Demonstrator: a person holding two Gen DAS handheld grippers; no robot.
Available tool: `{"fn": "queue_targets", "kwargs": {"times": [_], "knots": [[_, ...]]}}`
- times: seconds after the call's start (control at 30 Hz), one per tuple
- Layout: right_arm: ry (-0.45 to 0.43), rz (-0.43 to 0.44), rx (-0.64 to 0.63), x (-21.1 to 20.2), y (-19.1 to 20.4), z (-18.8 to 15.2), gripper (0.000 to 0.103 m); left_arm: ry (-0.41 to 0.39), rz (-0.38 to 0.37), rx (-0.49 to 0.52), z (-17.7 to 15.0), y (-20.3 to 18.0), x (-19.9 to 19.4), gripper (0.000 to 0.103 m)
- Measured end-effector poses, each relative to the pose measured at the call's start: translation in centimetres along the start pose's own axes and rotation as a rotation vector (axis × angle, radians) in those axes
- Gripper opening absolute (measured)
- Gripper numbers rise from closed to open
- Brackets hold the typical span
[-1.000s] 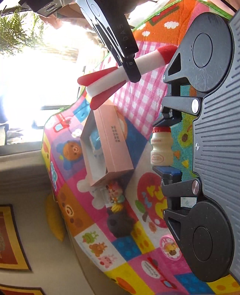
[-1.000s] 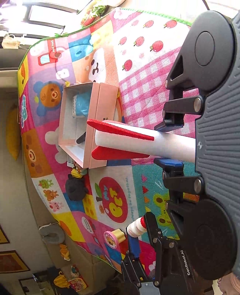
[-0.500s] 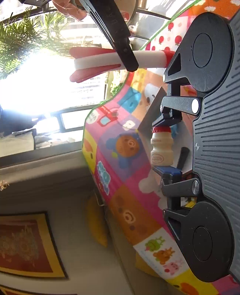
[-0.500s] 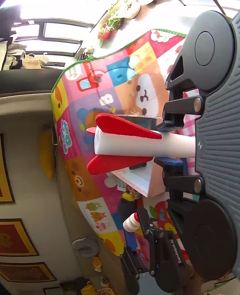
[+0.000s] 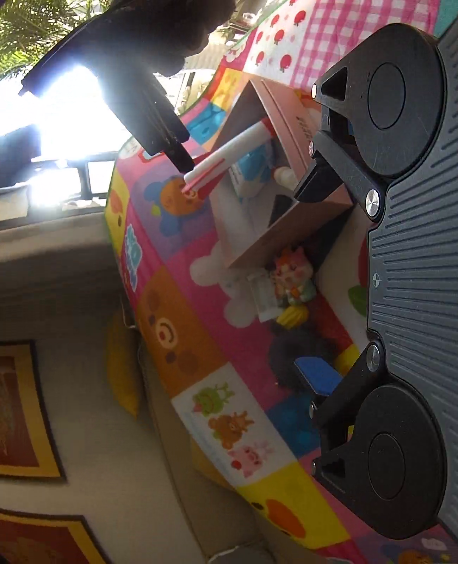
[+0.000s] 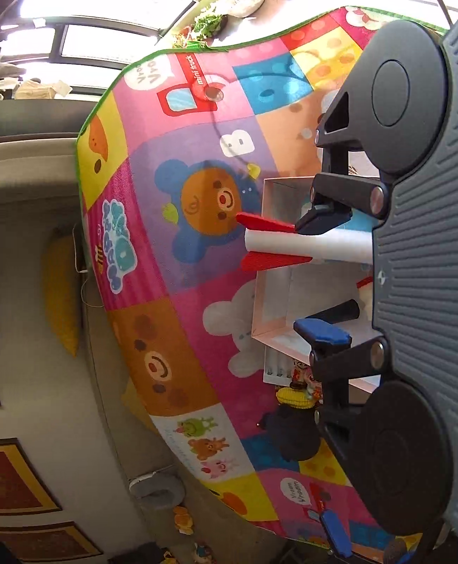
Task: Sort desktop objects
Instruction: 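Lower the pen into the pink box with the right gripper while left drops the yogurt bottle in, then grasp the pink-lidded yellow toy with the left gripper and lift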
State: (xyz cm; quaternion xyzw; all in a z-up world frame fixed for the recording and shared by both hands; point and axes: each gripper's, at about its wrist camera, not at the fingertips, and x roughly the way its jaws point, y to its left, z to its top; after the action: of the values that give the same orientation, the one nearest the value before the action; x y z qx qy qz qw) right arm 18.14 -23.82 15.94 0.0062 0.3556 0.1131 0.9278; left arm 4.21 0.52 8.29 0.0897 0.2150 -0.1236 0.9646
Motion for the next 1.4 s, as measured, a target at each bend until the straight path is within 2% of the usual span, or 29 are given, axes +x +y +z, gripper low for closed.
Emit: {"fn": "queue_targets", "kwargs": {"times": [0.17,0.3,0.37,0.43,0.5,0.6,0.7,0.77,0.87,1.0,1.13,1.2,1.27,1.3,1.4], "knots": [[0.016,-0.038,-0.013,1.4,0.1,-0.4,0.053,0.005,0.064,-0.069,-3.7,2.4,-2.1,0.1],[0.008,-0.088,-0.011,1.9,-1.4,-1.4,0.058,0.001,0.044,-0.156,-5.6,4.3,-3.6,0.102],[0.05,-0.102,-0.029,3.0,-1.7,-2.2,0.058,-0.003,0.037,-0.176,-6.3,4.7,-4.1,0.102],[0.129,-0.045,-0.002,4.3,-1.7,-3.1,0.058,-0.005,0.04,-0.183,-6.8,4.8,-4.3,0.102],[0.191,0.075,0.063,5.3,-1.4,-3.6,0.058,-0.001,0.036,-0.188,-7.1,4.9,-4.3,0.103],[0.186,0.21,0.084,5.6,0.4,-2.9,0.058,0.013,0.025,-0.204,-7.8,5.2,-4.2,0.103],[0.133,0.241,0.032,4.8,3.3,-1.5,0.058,0.035,0.003,-0.23,-8.7,5.2,-3.6,0.103],[0.105,0.208,-0.053,4.6,6.3,-0.8,0.058,0.045,-0.007,-0.24,-9.1,5.0,-3.2,0.103],[0.107,0.135,-0.178,5.8,10.9,-0.1,0.046,0.038,-0.016,-0.251,-9.5,4.8,-2.9,0.103],[0.194,0.117,-0.252,9.8,14.9,0.3,0.048,0.038,-0.022,-0.3,-9.8,5.4,-2.9,0.103],[0.207,-0.03,-0.346,14.4,17.5,-0.2,0.052,0.033,-0.026,-0.322,-10.0,5.7,-2.9,0.103],[0.24,-0.087,-0.317,16.5,17.4,-0.3,0.052,0.031,-0.018,-0.327,-10.0,5.7,-3.0,0.103],[0.244,-0.101,-0.299,17.0,17.2,-0.6,0.047,0.022,-0.017,-0.331,-10.0,5.7,-3.1,0.103],[0.265,-0.073,-0.307,16.6,17.3,-0.9,0.044,0.019,-0.017,-0.333,-10.0,5.7,-3.1,0.103],[0.321,0.026,-0.31,14.3,17.3,-2.5,0.043,0.016,-0.006,-0.324,-9.9,5.6,-3.2,0.103]]}}
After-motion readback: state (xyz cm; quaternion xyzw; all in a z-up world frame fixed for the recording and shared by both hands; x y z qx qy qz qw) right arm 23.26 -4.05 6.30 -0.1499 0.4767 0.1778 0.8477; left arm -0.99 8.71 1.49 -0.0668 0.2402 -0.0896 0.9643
